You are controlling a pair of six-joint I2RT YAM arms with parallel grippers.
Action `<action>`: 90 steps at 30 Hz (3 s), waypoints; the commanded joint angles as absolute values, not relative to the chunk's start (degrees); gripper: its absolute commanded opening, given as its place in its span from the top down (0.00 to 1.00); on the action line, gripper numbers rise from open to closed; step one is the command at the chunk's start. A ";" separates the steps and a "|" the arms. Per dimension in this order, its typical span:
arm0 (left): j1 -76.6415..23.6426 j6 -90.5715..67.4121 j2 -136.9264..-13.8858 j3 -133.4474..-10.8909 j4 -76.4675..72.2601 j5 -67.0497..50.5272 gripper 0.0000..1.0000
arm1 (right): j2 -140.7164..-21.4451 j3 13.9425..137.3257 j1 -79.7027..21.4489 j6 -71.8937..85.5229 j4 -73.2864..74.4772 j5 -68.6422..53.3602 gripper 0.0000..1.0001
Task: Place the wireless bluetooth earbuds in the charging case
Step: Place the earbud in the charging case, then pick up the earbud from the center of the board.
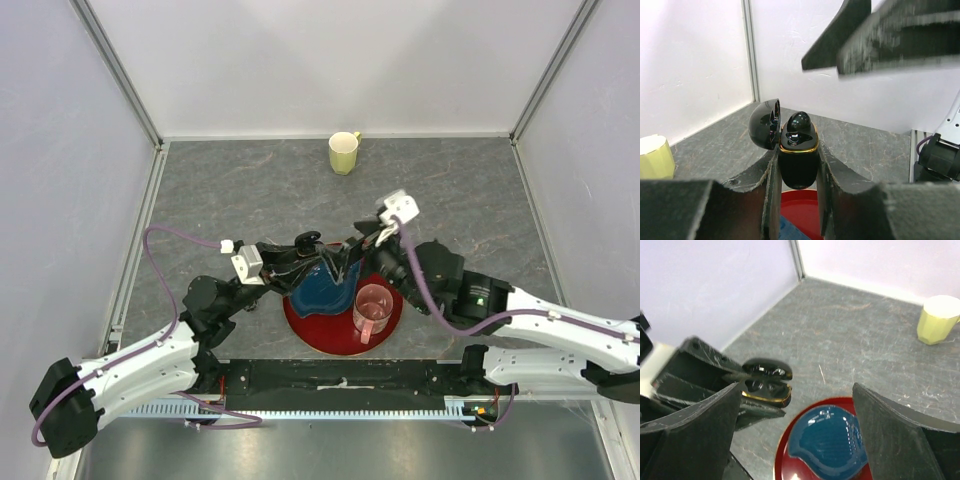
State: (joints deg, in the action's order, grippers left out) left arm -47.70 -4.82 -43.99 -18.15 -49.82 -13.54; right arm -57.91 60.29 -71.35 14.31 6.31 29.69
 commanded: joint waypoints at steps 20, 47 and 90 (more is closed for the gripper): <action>-47.55 -5.71 -37.53 -17.32 -49.75 -13.36 0.98 | -61.52 65.75 -24.19 42.26 38.14 7.05 0.02; -47.64 -3.78 -31.20 -17.23 -42.19 -13.10 0.98 | -86.29 62.75 -16.52 32.70 33.67 4.57 0.33; -47.55 -3.60 -33.05 -18.72 -40.25 -11.86 0.98 | -104.15 65.92 -19.69 29.62 28.48 12.39 0.57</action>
State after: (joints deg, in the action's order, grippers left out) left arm -47.70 -4.82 -32.73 -16.56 -39.05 -12.47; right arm -102.87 63.92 -19.38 30.39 29.93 10.74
